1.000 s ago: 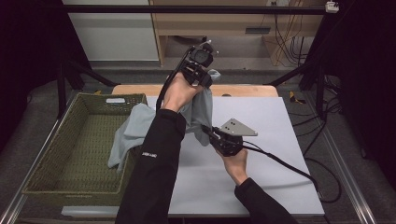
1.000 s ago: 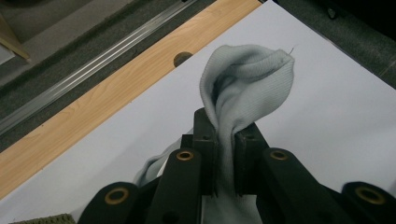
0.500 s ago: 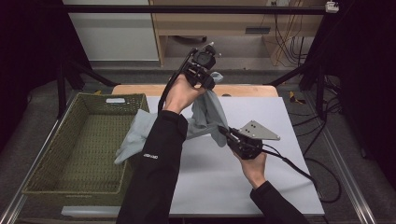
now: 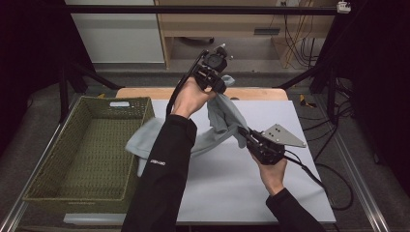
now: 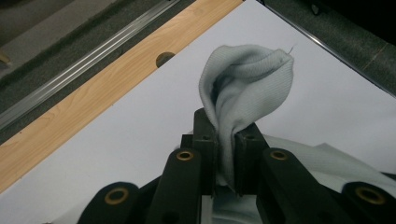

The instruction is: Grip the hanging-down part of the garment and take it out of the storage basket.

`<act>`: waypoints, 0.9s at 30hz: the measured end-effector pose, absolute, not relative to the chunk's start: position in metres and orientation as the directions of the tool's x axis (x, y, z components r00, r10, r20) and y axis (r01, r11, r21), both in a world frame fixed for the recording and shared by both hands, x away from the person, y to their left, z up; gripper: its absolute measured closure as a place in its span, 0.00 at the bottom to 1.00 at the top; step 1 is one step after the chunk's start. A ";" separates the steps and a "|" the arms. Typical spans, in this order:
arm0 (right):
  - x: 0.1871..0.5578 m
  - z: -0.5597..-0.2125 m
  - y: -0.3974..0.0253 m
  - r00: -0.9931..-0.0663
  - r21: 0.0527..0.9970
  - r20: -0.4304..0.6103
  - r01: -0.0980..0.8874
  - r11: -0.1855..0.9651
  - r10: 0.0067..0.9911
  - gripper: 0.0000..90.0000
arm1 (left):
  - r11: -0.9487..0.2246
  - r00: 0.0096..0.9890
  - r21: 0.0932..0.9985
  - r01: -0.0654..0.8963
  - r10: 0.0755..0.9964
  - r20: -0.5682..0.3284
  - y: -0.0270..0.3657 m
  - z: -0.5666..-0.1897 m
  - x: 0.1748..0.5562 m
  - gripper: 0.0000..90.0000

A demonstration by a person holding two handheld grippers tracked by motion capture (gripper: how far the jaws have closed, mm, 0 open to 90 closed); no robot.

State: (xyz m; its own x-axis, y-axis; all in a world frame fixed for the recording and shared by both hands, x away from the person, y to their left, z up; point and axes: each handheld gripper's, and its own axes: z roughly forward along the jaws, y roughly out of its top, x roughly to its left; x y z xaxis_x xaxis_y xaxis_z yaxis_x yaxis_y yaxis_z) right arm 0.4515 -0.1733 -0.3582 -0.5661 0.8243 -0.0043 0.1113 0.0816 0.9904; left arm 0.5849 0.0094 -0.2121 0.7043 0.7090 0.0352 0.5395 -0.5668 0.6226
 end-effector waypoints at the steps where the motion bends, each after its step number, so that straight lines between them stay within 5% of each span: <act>1: 0.452 -0.358 -0.173 -0.566 0.990 -0.004 0.111 0.082 0.824 0.97 | -0.567 0.704 0.623 0.540 0.709 0.035 0.009 -0.212 0.585 0.90; 8: 0.453 -0.366 -0.172 -0.593 0.986 -0.015 0.126 0.111 0.805 0.91 | -0.567 0.704 0.625 0.536 0.710 0.040 0.006 -0.212 0.584 0.90; 11: 0.454 -0.373 -0.172 -0.616 0.984 -0.013 0.131 0.118 0.788 0.70 | -0.564 0.698 0.624 0.541 0.715 0.041 0.007 -0.213 0.585 0.90; 12: 0.453 -0.376 -0.173 -0.624 0.986 0.022 0.143 0.086 0.781 0.52 | -0.562 0.696 0.624 0.542 0.717 0.041 0.008 -0.214 0.585 0.90; 14: 0.452 -0.376 -0.174 -0.621 0.987 0.012 0.135 0.091 0.783 0.46 | -0.563 0.696 0.624 0.541 0.717 0.043 0.009 -0.215 0.586 0.90; 17: 0.450 -0.377 -0.178 -0.617 0.990 0.023 0.121 0.066 0.786 0.09 | -0.562 0.696 0.625 0.541 0.717 0.042 0.009 -0.216 0.586 0.90; 27: 0.442 -0.370 -0.193 -0.593 0.995 0.042 0.095 0.018 0.804 0.01 | -0.579 0.715 0.625 0.524 0.698 0.048 0.008 -0.216 0.580 0.90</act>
State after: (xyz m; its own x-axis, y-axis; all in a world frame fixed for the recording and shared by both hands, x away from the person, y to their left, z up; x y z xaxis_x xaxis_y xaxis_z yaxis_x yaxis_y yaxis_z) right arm 0.4420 -0.1928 -0.3699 -0.5927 0.8043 0.0423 0.0949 0.0175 0.9953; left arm 0.5804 0.0081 -0.2161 0.7146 0.6979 0.0478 0.5236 -0.5789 0.6251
